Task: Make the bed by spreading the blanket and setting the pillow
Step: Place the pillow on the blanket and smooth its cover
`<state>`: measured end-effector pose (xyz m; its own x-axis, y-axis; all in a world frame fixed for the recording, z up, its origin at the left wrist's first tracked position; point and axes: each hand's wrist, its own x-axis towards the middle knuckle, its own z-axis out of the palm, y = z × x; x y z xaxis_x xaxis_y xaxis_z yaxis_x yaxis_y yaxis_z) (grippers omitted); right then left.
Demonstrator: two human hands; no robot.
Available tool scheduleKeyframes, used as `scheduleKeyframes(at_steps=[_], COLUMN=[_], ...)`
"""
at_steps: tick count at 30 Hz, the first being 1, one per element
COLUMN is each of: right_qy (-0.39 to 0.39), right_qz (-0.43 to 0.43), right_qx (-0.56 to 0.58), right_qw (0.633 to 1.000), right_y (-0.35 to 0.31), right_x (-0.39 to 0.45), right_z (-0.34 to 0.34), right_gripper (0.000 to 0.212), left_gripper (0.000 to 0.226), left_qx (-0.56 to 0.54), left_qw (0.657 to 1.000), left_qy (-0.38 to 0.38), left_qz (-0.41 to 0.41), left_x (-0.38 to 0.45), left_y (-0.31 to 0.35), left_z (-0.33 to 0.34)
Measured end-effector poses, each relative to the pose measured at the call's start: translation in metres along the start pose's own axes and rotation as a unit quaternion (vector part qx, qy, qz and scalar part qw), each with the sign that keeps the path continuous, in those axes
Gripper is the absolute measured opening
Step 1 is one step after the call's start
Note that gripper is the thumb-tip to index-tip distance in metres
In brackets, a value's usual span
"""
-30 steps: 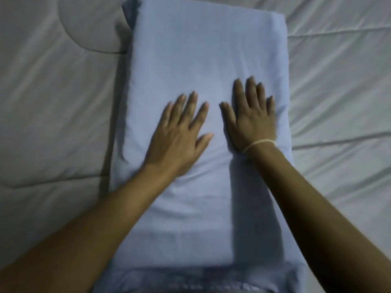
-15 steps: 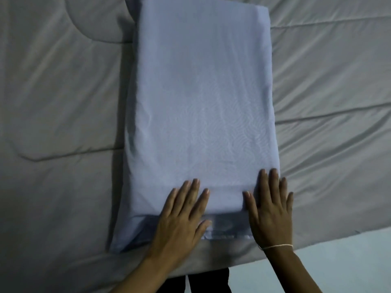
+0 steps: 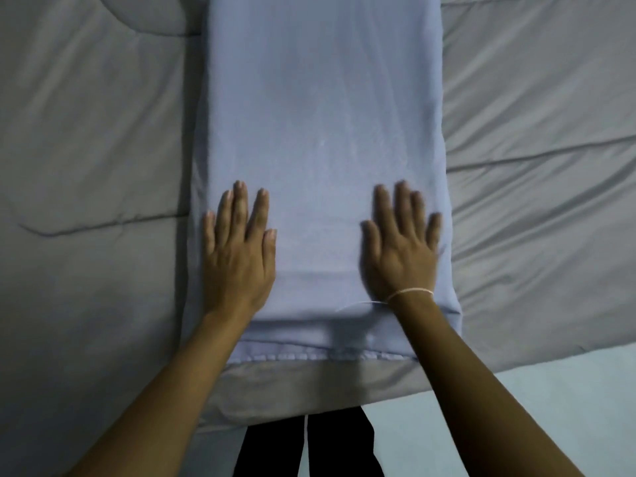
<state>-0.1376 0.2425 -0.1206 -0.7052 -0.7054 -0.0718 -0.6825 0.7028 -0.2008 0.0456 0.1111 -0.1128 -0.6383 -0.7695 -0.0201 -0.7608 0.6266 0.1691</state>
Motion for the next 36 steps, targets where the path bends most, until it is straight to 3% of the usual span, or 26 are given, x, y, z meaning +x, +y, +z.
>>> scheduleKeyframes(at_steps=[7, 9, 13, 18, 20, 24, 27, 29, 31, 33, 36], right_qy=[-0.033, -0.006, 0.026, -0.029, -0.024, -0.042, -0.023, 0.012, 0.006, -0.024, -0.027], right_qz=[0.155, 0.132, 0.025, -0.122, -0.097, 0.063, 0.067, -0.002, -0.055, -0.043, 0.007], right_qx=[0.061, 0.068, 0.089, 0.023, 0.004, 0.055, 0.038, 0.039, 0.027, 0.016, 0.047], right_qw=[0.985, 0.989, 0.995, 0.992, 0.995, 0.996, 0.997, 0.999, 0.998, 0.999, 0.998], right_y=[0.064, 0.056, 0.007, -0.036, -0.021, 0.019, 0.017, 0.006, 0.0, 0.002, 0.008], right_x=[-0.022, -0.008, 0.055, 0.112, 0.126, 0.141, 0.135, 0.128, 0.118, 0.11, 0.11], right_z=[-0.017, -0.025, -0.031, -0.015, -0.014, -0.023, -0.034, -0.039, -0.035, -0.026, -0.021], right_gripper=[0.067, 0.069, 0.064, 0.059, 0.062, 0.07, 0.077, 0.073, 0.068, 0.068, 0.071], left_gripper=[0.056, 0.057, 0.058, 0.061, 0.062, 0.065, 0.076, 0.073, 0.066, 0.061, 0.058], left_qx=[-0.046, -0.062, -0.039, 0.013, 0.009, -0.078, -0.144, -0.087, -0.024, 0.011, -0.036], left_qw=[0.993, 0.991, 0.998, 1.0, 1.0, 0.993, 0.979, 0.991, 0.999, 0.994, 0.996], left_qy=[0.014, 0.037, 0.051, -0.01, 0.0, 0.027, 0.021, 0.026, 0.018, -0.002, -0.002], left_qz=[-0.111, -0.114, -0.005, 0.016, -0.01, -0.084, -0.141, -0.096, 0.012, 0.108, 0.085], left_x=[-0.029, -0.014, 0.066, 0.143, 0.147, 0.137, 0.129, 0.121, 0.111, 0.103, 0.1], left_y=[-0.003, 0.003, 0.026, 0.014, 0.002, -0.019, -0.033, -0.033, -0.027, -0.024, -0.034], left_z=[-0.006, -0.014, -0.024, -0.011, -0.008, -0.011, -0.017, -0.021, -0.021, -0.018, -0.017])
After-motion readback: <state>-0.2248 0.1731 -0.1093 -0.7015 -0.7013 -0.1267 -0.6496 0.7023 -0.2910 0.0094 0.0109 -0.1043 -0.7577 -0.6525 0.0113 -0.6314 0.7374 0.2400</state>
